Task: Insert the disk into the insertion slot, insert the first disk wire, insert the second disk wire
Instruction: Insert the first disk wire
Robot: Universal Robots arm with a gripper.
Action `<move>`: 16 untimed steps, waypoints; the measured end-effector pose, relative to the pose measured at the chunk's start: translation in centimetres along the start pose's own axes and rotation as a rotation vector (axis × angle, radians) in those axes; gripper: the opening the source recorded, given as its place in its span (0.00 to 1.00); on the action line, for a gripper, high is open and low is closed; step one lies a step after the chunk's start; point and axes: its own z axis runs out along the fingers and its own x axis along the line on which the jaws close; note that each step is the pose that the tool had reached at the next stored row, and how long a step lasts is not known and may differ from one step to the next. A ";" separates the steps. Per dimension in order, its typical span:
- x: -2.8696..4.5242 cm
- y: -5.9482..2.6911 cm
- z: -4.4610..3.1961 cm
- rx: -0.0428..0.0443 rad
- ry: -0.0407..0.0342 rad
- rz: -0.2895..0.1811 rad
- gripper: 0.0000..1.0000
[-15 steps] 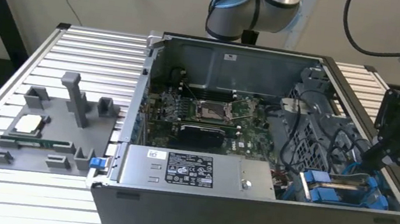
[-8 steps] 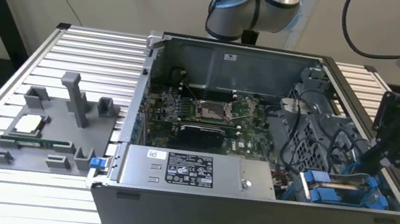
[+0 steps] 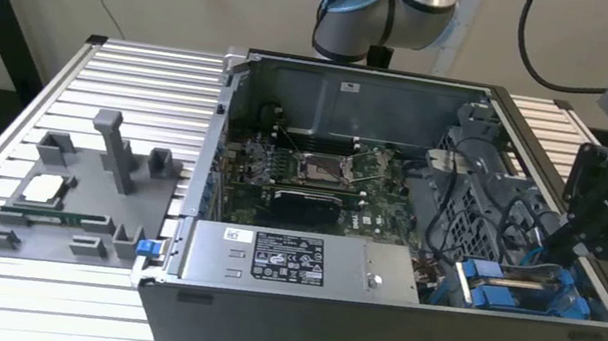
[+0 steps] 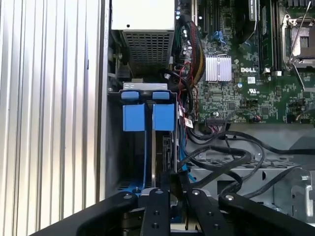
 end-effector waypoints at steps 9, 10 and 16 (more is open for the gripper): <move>0.84 0.56 0.68 0.0231 -0.0116 -0.002 0.00; 0.86 0.81 0.79 0.0320 -0.0120 -0.002 0.00; 0.89 1.59 1.14 0.0756 -0.0199 -0.005 0.00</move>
